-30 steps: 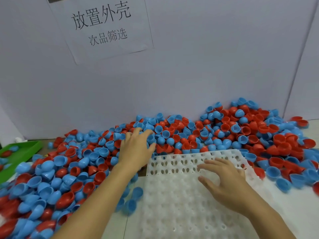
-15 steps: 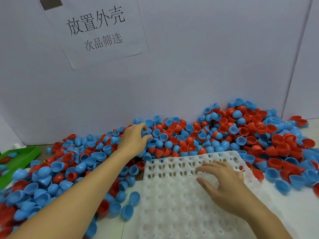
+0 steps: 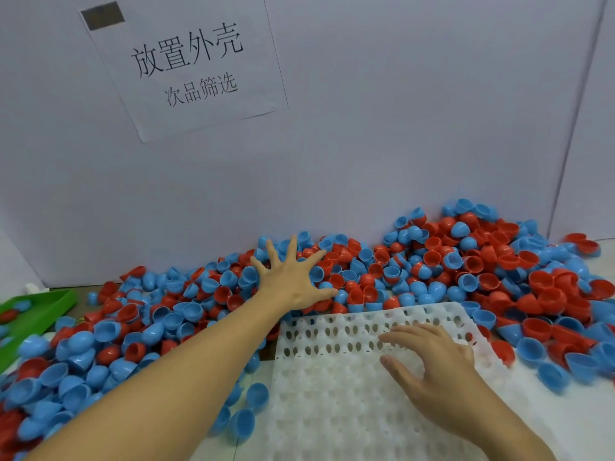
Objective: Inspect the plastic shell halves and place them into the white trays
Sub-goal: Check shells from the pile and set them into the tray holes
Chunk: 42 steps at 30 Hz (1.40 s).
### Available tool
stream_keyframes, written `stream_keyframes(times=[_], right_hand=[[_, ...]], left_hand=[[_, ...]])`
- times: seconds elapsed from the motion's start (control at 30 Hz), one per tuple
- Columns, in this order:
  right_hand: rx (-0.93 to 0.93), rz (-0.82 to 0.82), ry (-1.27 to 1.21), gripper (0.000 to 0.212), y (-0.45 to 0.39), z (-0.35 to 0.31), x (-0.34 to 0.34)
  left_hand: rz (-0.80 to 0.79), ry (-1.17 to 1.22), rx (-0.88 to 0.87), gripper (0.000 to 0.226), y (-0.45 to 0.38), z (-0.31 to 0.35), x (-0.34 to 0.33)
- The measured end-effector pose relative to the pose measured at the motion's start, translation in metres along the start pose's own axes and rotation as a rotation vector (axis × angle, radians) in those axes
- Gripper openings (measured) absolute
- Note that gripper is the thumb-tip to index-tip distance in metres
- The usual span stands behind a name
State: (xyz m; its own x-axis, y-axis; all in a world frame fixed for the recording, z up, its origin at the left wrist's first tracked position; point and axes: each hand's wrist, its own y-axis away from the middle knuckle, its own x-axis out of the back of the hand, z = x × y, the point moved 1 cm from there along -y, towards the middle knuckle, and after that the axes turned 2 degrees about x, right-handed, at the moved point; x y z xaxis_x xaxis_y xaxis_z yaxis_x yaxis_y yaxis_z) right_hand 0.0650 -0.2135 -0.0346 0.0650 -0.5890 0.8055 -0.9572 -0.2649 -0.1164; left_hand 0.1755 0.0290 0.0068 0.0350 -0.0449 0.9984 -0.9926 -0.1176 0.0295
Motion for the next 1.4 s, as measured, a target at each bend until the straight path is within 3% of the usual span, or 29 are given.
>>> stream_keyframes(times=[0.17, 0.3, 0.5, 0.67, 0.77, 1.07, 1.17, 1.27, 1.4], right_hand=[[0.005, 0.009, -0.011, 0.034, 0.0, 0.001, 0.0], [0.025, 0.02, -0.016, 0.035, 0.0, 0.002, 0.0], [0.025, 0.018, -0.028, 0.035, 0.0, 0.003, 0.0], [0.024, 0.018, -0.037, 0.036, 0.0, 0.004, -0.001], [0.02, 0.018, -0.043, 0.037, -0.001, 0.004, -0.002], [0.025, 0.016, -0.051, 0.041, -0.001, 0.007, -0.003], [0.03, 0.013, -0.045, 0.041, -0.001, 0.007, -0.002], [0.023, 0.001, -0.044, 0.041, -0.001, 0.006, -0.001], [0.02, -0.008, -0.038, 0.039, 0.001, 0.004, 0.0]], left_hand=[[0.066, 0.002, 0.117, 0.081, -0.018, 0.003, 0.015], [-0.036, 0.037, 0.174, 0.086, -0.022, 0.006, 0.01], [0.217, -0.009, 0.023, 0.053, -0.018, 0.014, 0.005], [0.107, 0.119, 0.075, 0.059, -0.018, 0.016, 0.002], [0.2, 0.184, 0.084, 0.053, -0.019, 0.015, 0.001], [0.449, 0.885, 0.327, 0.037, -0.022, -0.003, 0.026], [0.53, 1.175, 0.377, 0.012, -0.009, -0.006, 0.041], [0.49, 1.512, 0.387, 0.014, 0.019, -0.001, 0.053], [0.233, 2.058, 0.373, 0.011, 0.085, 0.014, 0.046]])
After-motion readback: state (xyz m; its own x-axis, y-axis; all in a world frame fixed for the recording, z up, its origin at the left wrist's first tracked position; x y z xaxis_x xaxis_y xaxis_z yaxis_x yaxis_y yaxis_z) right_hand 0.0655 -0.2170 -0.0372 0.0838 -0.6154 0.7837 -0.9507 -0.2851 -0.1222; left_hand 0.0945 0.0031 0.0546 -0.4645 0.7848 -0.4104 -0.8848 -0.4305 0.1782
